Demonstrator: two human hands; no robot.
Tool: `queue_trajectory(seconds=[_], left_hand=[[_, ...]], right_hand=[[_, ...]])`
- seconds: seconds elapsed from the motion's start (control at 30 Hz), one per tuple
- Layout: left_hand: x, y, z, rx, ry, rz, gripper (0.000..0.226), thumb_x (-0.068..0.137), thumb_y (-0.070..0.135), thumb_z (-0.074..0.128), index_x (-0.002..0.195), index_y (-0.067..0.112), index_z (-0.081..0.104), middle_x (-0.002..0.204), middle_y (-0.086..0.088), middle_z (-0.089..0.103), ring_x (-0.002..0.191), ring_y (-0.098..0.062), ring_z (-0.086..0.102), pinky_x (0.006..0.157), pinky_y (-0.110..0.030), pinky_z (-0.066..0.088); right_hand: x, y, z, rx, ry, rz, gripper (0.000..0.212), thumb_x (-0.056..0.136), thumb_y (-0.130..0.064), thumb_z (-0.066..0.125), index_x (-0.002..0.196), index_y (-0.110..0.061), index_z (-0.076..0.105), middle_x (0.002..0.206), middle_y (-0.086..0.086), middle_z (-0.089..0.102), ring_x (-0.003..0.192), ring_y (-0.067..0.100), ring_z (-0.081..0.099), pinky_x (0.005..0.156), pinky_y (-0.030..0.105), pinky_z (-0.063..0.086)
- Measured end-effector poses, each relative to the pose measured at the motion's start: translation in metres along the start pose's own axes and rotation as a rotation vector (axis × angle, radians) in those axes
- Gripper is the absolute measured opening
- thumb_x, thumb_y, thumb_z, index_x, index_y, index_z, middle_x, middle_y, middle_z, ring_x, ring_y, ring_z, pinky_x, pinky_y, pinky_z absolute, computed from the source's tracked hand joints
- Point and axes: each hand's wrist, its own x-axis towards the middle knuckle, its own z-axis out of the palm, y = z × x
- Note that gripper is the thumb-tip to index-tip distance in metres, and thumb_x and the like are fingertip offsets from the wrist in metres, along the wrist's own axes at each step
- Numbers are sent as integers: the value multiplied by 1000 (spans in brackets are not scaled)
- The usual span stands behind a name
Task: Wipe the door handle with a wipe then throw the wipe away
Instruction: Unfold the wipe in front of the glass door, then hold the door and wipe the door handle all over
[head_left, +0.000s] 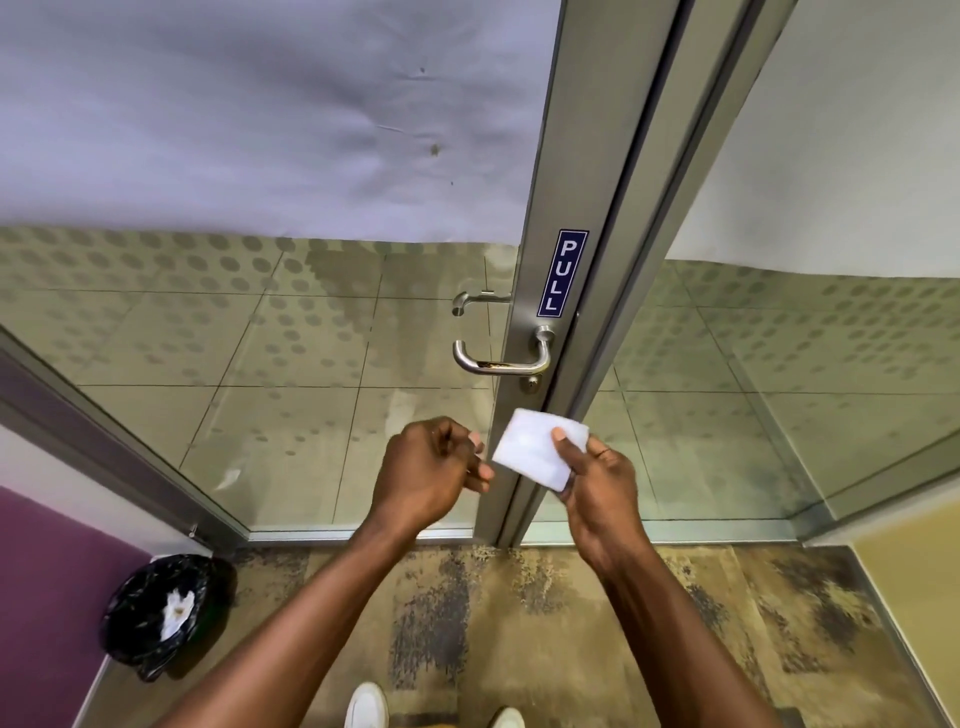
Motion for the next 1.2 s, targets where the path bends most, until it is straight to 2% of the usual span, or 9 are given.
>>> queue_trajectory(seconds=[0.07, 0.17, 0.33, 0.47, 0.53, 0.63, 0.8, 0.93, 1.2], left_hand=[[16, 9, -8, 184, 120, 192, 19, 110, 23, 71, 94, 17, 78, 80, 5, 86, 77, -16, 84, 91, -46, 68], [41, 26, -22, 476, 388, 576, 15, 104, 29, 78, 109, 15, 77, 102, -1, 86, 93, -29, 82, 84, -39, 63], [93, 65, -45, 906, 579, 1006, 59, 102, 31, 70, 151, 1, 60, 173, -23, 47, 165, -40, 42, 131, -53, 37], [110, 91, -56, 1031, 642, 1052, 91, 102, 39, 69, 173, -4, 30, 181, -32, 22, 171, -49, 22, 139, -61, 24], [119, 98, -63, 1065, 668, 1035, 99, 101, 46, 68, 174, -5, 24, 181, -36, 18, 171, -53, 18, 141, -64, 17], [135, 101, -75, 1116, 707, 940, 108, 101, 60, 64, 175, -5, 18, 180, -39, 14, 170, -55, 14, 140, -64, 9], [153, 99, -89, 1163, 699, 954, 105, 107, 68, 52, 175, -4, 18, 180, -40, 15, 170, -56, 15, 139, -67, 9], [157, 95, -91, 1160, 705, 977, 104, 109, 69, 48, 175, -4, 15, 180, -40, 13, 170, -57, 13, 139, -68, 8], [155, 97, -89, 1182, 676, 938, 113, 104, 71, 54, 175, -5, 12, 180, -40, 11, 170, -58, 11, 138, -71, 8]], right_hand=[[16, -15, 5, -3, 107, -137, 22, 98, -6, 72, 119, -1, 75, 111, 11, 82, 102, 25, 79, 91, 42, 63], [44, -32, 10, -197, 234, -448, 6, 100, -12, 72, 100, -6, 73, 90, 1, 75, 74, 6, 69, 74, 27, 55], [80, -39, 23, -566, 204, -795, 23, 103, -21, 67, 122, -16, 79, 87, -3, 77, 72, 2, 63, 67, 14, 50], [92, -19, 26, -880, 136, -959, 35, 102, -12, 67, 135, -18, 73, 78, 6, 77, 59, 12, 56, 56, 21, 47], [97, -4, 21, -996, 27, -1034, 44, 98, -2, 61, 139, -13, 69, 126, 12, 78, 97, 19, 77, 86, 33, 64], [98, 8, 18, -1084, -82, -1070, 49, 102, -9, 42, 147, -8, 61, 154, 11, 58, 146, 26, 54, 115, 43, 51], [99, 3, 22, -1175, -94, -1021, 60, 100, -20, 26, 153, -10, 55, 160, 11, 51, 150, 29, 47, 117, 48, 48], [91, 11, 21, -1150, -69, -1068, 57, 99, -14, 34, 151, -12, 57, 160, 8, 50, 149, 29, 48, 108, 49, 56], [67, 48, 56, -1191, -88, -1206, 51, 102, 1, 45, 152, -3, 53, 161, 15, 49, 155, 31, 39, 127, 53, 33]])
